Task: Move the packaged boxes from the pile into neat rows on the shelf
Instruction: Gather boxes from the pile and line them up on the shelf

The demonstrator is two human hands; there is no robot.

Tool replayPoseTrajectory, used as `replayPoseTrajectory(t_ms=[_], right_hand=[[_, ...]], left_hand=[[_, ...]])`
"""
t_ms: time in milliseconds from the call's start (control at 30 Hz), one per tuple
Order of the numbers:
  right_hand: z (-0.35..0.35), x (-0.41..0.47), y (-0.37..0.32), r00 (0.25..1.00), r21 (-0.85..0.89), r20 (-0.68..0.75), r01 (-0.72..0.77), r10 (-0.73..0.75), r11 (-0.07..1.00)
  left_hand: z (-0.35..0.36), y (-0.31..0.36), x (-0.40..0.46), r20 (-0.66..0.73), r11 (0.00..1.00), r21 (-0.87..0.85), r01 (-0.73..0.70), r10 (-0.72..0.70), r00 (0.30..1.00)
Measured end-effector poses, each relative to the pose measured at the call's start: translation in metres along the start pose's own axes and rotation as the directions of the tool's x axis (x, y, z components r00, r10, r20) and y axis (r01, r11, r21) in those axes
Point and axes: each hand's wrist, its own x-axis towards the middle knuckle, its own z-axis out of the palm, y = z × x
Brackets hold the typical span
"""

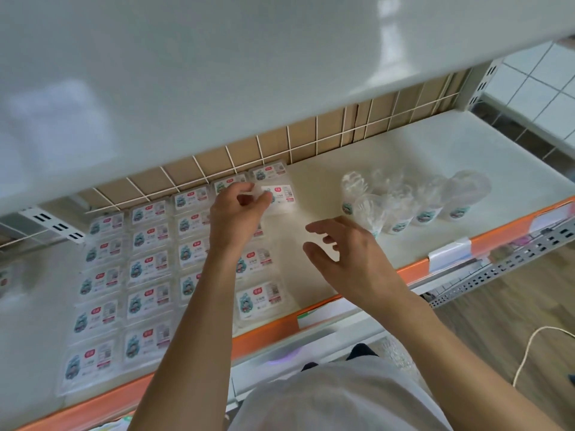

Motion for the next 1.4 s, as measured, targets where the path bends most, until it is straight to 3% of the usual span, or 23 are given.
replayPoseTrajectory(t_ms=[333, 767, 833, 933, 1033, 1400], right_hand=[[-0.001, 0.008, 0.005, 0.995, 0.031, 0.047, 0.086, -0.087, 0.996], [0.003, 0.007, 0.010, 0.990, 0.030, 0.096, 0.104, -0.107, 0.994], [0.004, 0.007, 0.011, 0.989, 0.027, 0.103, 0.101, -0.104, 0.994], [0.003, 0.006, 0.012, 0.989, 0.022, 0.111, 0.097, -0.099, 0.995], [0.002, 0.006, 0.013, 0.989, 0.026, 0.114, 0.091, -0.093, 0.996], [-0.007, 0.002, 0.013, 0.986, 0.011, 0.131, 0.098, -0.098, 0.995]], left_hand=[[0.016, -0.015, 0.018, -0.079, 0.968, 0.252, 0.000, 0.021, 0.997], [0.028, -0.014, 0.019, -0.112, 0.922, 0.387, 0.005, 0.041, 0.993], [0.028, -0.011, 0.017, -0.121, 0.912, 0.409, -0.039, 0.096, 0.988], [0.030, -0.005, 0.014, -0.066, 0.860, 0.476, -0.186, 0.246, 0.967], [0.031, -0.004, 0.016, 0.063, 0.774, 0.571, -0.274, 0.291, 0.955], [0.029, 0.009, 0.007, 0.096, 0.748, 0.626, -0.222, 0.208, 0.973]])
